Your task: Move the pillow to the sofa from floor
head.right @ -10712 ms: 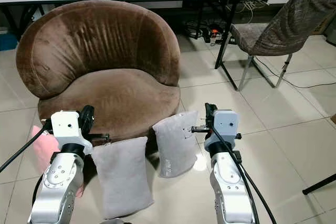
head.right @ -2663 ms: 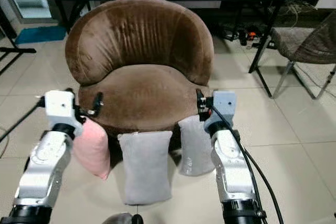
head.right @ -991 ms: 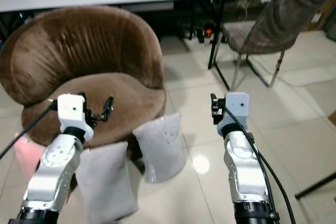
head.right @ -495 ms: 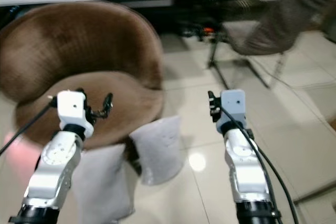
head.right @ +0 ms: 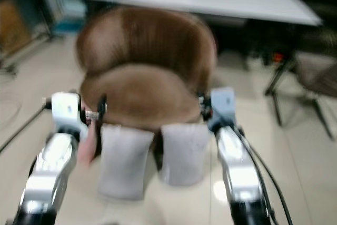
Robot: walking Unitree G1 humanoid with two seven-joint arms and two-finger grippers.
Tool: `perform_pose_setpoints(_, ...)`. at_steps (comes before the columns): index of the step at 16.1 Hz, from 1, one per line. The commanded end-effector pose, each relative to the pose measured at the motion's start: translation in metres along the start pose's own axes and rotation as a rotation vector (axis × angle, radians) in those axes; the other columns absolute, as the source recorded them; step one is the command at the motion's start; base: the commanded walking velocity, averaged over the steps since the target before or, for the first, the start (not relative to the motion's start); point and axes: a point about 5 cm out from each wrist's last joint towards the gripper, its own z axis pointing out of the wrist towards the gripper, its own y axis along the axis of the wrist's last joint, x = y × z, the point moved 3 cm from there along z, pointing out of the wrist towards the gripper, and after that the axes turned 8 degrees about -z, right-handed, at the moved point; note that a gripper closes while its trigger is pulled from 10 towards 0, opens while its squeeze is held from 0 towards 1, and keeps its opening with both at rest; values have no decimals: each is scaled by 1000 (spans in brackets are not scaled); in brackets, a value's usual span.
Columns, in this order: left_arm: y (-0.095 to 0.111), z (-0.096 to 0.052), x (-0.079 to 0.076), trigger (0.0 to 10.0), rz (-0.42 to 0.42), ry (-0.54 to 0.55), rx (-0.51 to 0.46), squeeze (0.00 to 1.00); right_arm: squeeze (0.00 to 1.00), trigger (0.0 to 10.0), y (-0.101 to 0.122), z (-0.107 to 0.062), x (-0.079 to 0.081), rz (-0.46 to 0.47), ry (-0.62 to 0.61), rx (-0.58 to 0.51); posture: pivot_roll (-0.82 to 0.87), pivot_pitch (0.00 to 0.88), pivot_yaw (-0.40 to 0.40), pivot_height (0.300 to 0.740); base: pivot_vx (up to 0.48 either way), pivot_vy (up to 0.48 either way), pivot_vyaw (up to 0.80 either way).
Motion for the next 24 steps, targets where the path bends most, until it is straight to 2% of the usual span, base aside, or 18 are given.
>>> perform_pose_setpoints(1,1,-1,3,10000,11,6,-3,0,0,10000,9,3,1,-12,-2,-31,21,0,-5,740,0,-480,800)
perform_pose_setpoints(5,0,-2,2,10000,-2,12,-4,0,0,10000,5,1,0,-1,-11,-17,19,0,-7,740,0,-99,102)
perform_pose_setpoints(7,0,-1,6,10000,10,39,6,0,0,10000,5,1,0,-7,-16,-19,18,0,-8,740,0,0,0)
perform_pose_setpoints(9,3,-1,10,10000,-24,46,-15,0,0,10000,4,0,-1,36,-14,-11,18,0,-12,740,0,0,0)
perform_pose_setpoints(13,-12,-5,1,10000,-8,-27,54,0,0,10000,-6,-2,-7,24,-45,28,15,0,-15,740,255,0,-800)
perform_pose_setpoints(17,-15,-8,10,10000,4,-17,55,0,0,10000,-14,-4,-12,79,-65,56,17,0,-17,740,189,0,-156)
perform_pose_setpoints(18,-16,-9,18,10000,37,-7,56,0,0,10000,-17,-5,-14,74,-74,53,21,0,-17,740,0,0,0)
perform_pose_setpoints(20,-14,-10,23,10000,49,2,47,0,0,10000,-18,-5,-15,68,-77,49,27,0,-18,740,0,0,0)
perform_pose_setpoints(23,-13,-11,20,10000,53,-10,43,0,0,10000,-16,-5,-13,41,-64,39,31,0,-17,740,0,0,0)
perform_pose_setpoints(24,-13,-12,18,10000,49,-16,41,0,0,10000,-14,-5,-7,12,-17,24,31,0,-17,740,0,0,0)
